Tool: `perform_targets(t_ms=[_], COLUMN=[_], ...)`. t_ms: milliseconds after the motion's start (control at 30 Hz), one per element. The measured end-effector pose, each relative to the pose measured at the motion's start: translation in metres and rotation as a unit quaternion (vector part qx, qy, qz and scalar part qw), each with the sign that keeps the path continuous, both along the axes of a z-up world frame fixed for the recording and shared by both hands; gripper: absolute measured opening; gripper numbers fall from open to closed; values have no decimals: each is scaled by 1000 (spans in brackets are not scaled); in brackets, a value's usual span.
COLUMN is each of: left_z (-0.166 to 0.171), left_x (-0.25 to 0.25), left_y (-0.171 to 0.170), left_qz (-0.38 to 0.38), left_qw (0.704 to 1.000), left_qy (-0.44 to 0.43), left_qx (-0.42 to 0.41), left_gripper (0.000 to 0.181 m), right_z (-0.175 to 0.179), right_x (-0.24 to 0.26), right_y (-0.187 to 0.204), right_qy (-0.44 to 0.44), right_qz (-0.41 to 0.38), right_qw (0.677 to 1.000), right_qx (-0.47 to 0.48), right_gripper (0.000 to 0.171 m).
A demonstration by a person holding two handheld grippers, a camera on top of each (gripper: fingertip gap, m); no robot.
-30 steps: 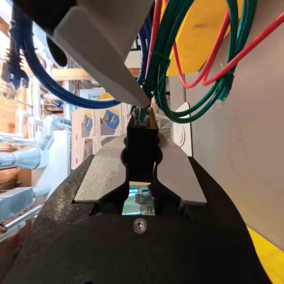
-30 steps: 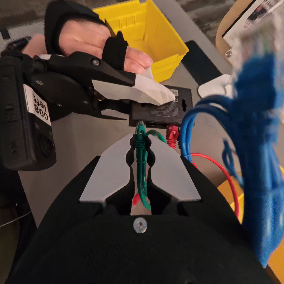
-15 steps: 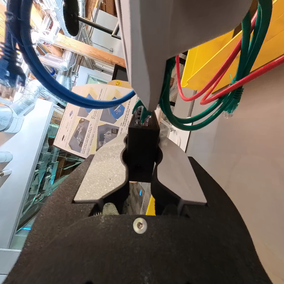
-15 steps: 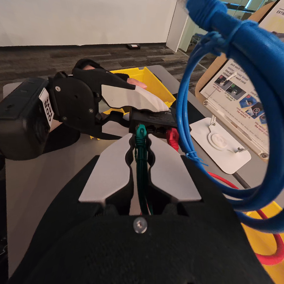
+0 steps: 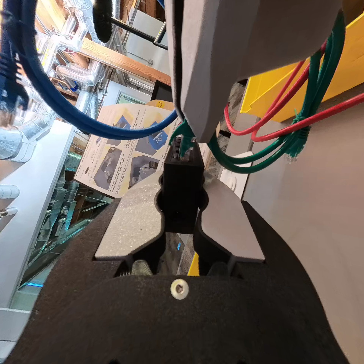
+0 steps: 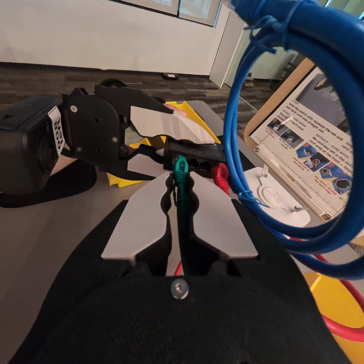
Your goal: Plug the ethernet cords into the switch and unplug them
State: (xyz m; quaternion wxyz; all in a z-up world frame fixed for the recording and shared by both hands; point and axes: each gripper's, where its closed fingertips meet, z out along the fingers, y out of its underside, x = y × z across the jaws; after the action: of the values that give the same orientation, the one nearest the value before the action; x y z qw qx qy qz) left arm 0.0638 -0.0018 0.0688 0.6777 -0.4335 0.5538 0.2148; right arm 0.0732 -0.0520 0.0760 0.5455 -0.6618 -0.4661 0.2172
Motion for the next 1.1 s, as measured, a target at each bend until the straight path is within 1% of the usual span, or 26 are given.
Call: perform_targets(t_ms=[300,600,767,933,1033,1100], left_z=[-4,-4,-4,-1,3,2], left_x=[2,1,7,6,7,5], left_y=[2,0,-7,-10,-12,-11], left_qz=[-6,-1,-32,-14,-11,-4], left_qw=[999,1000,999,1000,1000,1000], left_qy=[-20,3,-5,12,0,8], left_qx=[-27,-9,-4,20,19,17], left_gripper=[29,29,29,28,28,28], right_z=[4,4,3,3,6,6], right_x=[-3,-5,-3,-4,-4,-5], right_y=[2,0,-6,-8,-10,-9], right_qy=[41,41,24,15,24,22], right_qz=[17,11,14,7,9,5], right_qw=[999,999,999,999,999,999], right_qx=[-14,-25,-31,-35,-33,-29], right_gripper=[14,13,14,14,13,14])
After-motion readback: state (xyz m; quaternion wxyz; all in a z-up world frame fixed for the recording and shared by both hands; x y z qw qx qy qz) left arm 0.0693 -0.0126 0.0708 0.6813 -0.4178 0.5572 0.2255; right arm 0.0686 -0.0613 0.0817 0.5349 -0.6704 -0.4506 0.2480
